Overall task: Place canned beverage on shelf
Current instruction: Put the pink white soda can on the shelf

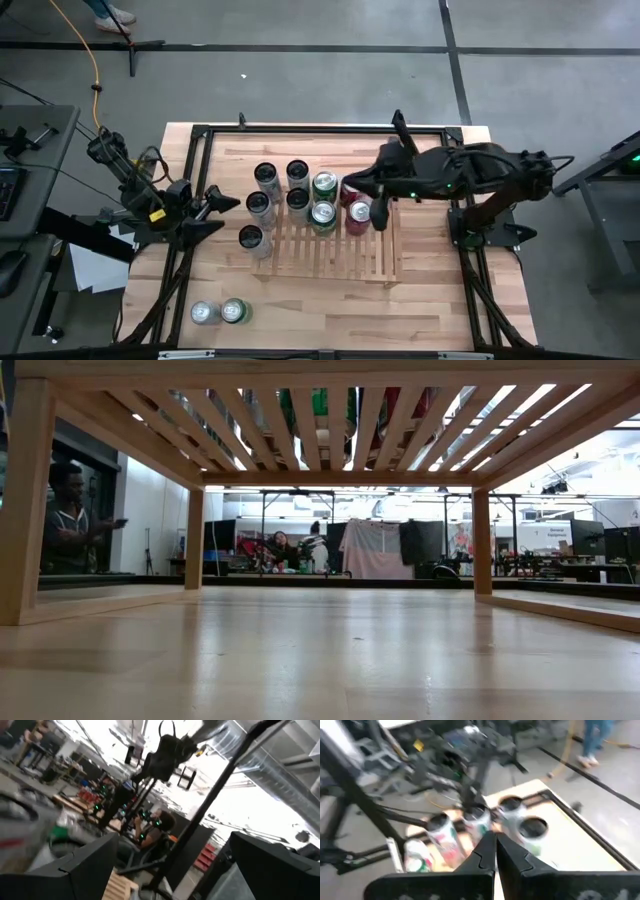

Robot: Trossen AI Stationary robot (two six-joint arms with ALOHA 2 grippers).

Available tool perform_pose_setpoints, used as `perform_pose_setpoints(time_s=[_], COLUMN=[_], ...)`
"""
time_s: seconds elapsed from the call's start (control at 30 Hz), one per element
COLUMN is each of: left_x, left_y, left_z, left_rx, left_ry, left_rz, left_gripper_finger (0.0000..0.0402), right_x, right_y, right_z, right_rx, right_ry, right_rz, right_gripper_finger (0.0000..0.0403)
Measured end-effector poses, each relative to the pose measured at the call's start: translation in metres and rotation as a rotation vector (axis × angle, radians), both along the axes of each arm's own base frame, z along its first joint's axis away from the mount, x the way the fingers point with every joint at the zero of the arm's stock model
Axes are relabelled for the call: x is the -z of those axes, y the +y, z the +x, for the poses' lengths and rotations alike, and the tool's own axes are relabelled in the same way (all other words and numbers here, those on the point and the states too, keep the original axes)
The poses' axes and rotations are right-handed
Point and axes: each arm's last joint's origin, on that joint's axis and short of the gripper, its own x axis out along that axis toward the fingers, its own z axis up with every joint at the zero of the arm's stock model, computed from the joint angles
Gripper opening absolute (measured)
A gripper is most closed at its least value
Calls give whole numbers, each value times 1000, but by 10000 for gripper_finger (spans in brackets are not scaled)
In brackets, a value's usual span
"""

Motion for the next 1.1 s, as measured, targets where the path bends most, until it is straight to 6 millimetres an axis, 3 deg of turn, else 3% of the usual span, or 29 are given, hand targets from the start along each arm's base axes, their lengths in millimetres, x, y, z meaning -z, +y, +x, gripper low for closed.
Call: perform_pose_setpoints(time_s=[0.1,0.2,0.33,0.5,0.67,0.9,1.0,1.1], left_x=[-20,-55,-97,-111,-91,-35,-13,6], left_y=[2,5,4,-22,-79,-170,-194,-203], left_z=[-2,-7,-14,-9,2,1,-3,-5], left_rx=[-26,-17,82,251,383,367,330,259], left_ry=[-18,47,331,803,1238,1459,1505,1562], left_rz=[42,142,207,173,124,112,141,236], left_gripper_finger=[374,374,374,374,374,374,374,374], right_x=[6,12,16,18,20,24,24,25], right_y=[1,2,5,9,8,7,6,6], right_z=[-9,-14,-18,-23,-27,-30,-30,-31], right_rx=[73,126,138,108,101,89,91,91], right_ry=[64,114,158,198,232,288,300,309], right_rz=[4,16,13,-31,-56,-103,-108,-112], right_gripper_finger=[0,0,0,0,0,0,0,0])
